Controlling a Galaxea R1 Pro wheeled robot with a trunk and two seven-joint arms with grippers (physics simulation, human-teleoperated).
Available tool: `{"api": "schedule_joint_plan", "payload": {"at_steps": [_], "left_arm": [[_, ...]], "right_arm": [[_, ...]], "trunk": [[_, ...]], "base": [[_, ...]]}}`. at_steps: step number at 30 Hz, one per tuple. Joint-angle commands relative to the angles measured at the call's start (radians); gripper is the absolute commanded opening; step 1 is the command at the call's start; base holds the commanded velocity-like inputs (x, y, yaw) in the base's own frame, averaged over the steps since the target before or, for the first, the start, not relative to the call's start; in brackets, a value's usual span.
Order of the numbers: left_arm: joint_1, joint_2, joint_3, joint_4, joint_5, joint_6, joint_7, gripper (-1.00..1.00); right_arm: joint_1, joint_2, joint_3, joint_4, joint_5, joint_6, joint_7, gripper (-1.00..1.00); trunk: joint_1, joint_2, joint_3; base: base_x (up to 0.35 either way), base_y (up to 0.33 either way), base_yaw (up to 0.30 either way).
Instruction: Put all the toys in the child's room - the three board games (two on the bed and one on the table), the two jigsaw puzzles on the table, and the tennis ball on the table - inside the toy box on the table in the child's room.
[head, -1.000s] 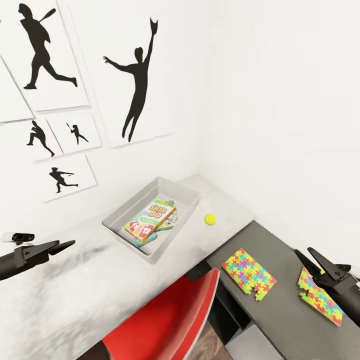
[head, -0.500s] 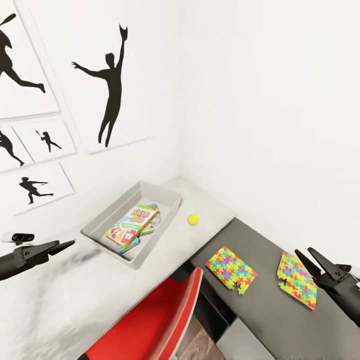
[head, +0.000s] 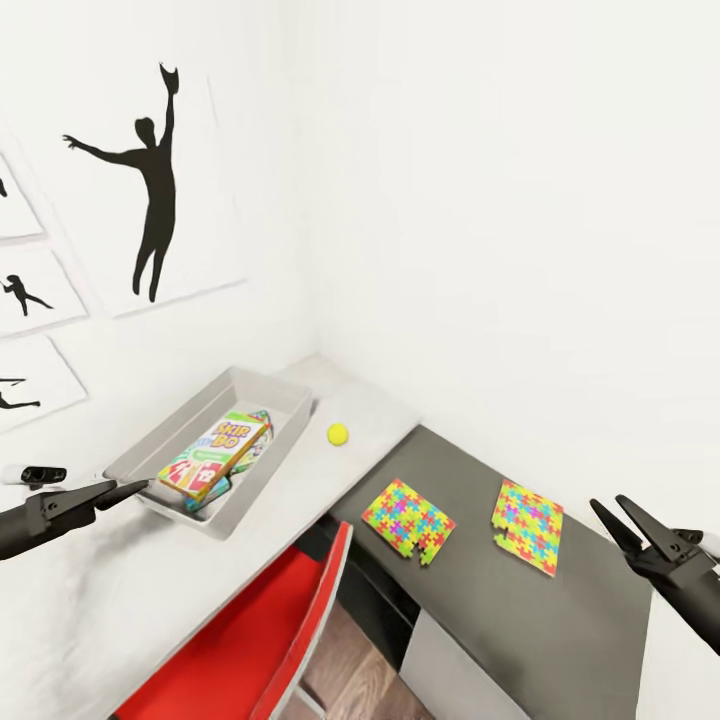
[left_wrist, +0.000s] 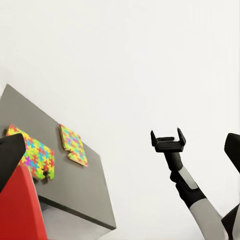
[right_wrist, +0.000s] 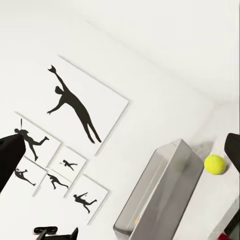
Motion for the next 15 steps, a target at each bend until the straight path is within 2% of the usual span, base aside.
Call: {"api": "schedule_joint_plan", "payload": {"at_steps": [1, 9, 15], "left_arm": [[0.000, 0.001, 0.000, -0.001, 0.000, 0.011, -0.003, 1.00], [0.002, 0.003, 0.000, -0.001, 0.000, 0.011, -0.003, 1.00], [0.010, 0.004, 0.003, -0.001, 0.000, 0.011, -0.003, 1.00]], "right_arm": [[-0.001, 0.000, 0.000, 0.000, -0.002, 0.005, 0.001, 1.00], [-0.001, -0.001, 0.000, 0.000, -0.003, -0.002, 0.001, 1.00], [-0.001, -0.003, 0.000, 0.000, -0.003, -0.014, 0.001, 1.00]], "trunk": [[0.000, -0.002, -0.001], [0.000, -0.002, 0.009], [0.000, -0.002, 0.016]], "base": [[-0.154, -0.155, -0.219], [-0.116, -0.115, -0.219], [-0.062, -0.036, -0.219]]}}
